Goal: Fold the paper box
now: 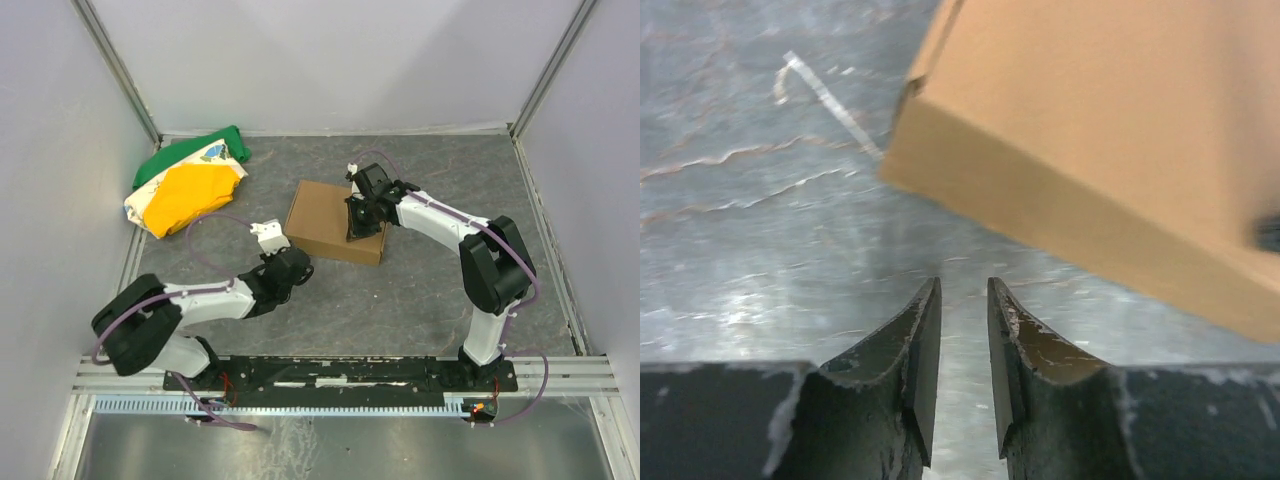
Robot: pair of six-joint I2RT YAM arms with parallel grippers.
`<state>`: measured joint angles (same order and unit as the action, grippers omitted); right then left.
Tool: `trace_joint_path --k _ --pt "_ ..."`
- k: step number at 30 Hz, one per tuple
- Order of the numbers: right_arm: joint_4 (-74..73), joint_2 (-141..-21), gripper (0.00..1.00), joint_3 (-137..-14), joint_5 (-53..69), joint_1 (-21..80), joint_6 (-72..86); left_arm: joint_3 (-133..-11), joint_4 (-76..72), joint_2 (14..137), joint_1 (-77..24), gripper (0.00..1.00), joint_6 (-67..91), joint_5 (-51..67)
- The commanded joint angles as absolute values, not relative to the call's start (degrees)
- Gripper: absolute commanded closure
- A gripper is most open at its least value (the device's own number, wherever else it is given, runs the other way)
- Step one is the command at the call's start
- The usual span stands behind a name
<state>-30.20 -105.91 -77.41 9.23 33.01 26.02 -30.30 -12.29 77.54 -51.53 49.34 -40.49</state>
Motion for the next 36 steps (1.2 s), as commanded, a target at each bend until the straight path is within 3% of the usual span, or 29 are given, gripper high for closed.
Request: trace_joint_path --k 1,6,12,20,26,29,31,32,33,34,35,36 --pt "-35.45 -108.35 0.98 -76.82 8.92 33.37 24.6 -35.19 -2.54 83.8 -49.25 0.69 52.13 -41.88" --pt "-34.64 -108.08 0.98 -74.99 8.69 33.37 24.44 -37.96 2.63 88.08 -48.81 0.71 53.29 -42.1" --pt "-33.63 -108.13 0.98 -73.45 9.91 33.36 24.68 -38.63 -2.88 92.36 -47.32 0.7 50.59 -41.58" --pt "-33.25 -107.5 0.98 -71.37 9.88 33.39 24.38 -51.31 -3.82 105.78 -45.56 0.68 47.51 -41.43" --pt "-33.27 -107.06 0.99 -71.29 9.93 33.37 24.15 -47.89 -4.14 102.44 -45.92 0.67 51.19 -40.77" --pt "-33.38 -106.77 0.99 -71.93 10.11 33.38 24.21 -43.55 -3.87 95.92 -46.13 0.6 51.71 -39.47" --pt "-33.08 -105.41 0.98 -72.14 9.88 33.39 24.4 -42.07 -2.58 90.96 -46.59 0.48 51.25 -38.42" --pt "-33.12 -104.75 0.94 -72.35 9.05 33.41 24.44 -41.68 -1.9 88.44 -47.11 0.39 50.34 -38.33" --pt "-33.09 -102.95 0.7 -72.38 8.1 33.38 24.45 -41.65 -0.7 85.81 -47.56 0.17 49.03 -38.4" --pt "-32.99 -101.21 0.26 -72.37 6.57 33.4 24.59 -41.91 1.36 83.49 -47.76 0.01 47.83 -38.41" --pt "-32.84 -99.31 0.01 -72.33 5.2 33.44 24.66 -42.37 3.04 80.92 -47.86 0.01 46.54 -38.46" --pt "-32.67 -97.26 0.01 -72.29 3.75 33.4 24.65 -42.94 5.03 78.4 -47.9 0.01 45.31 -38.56"
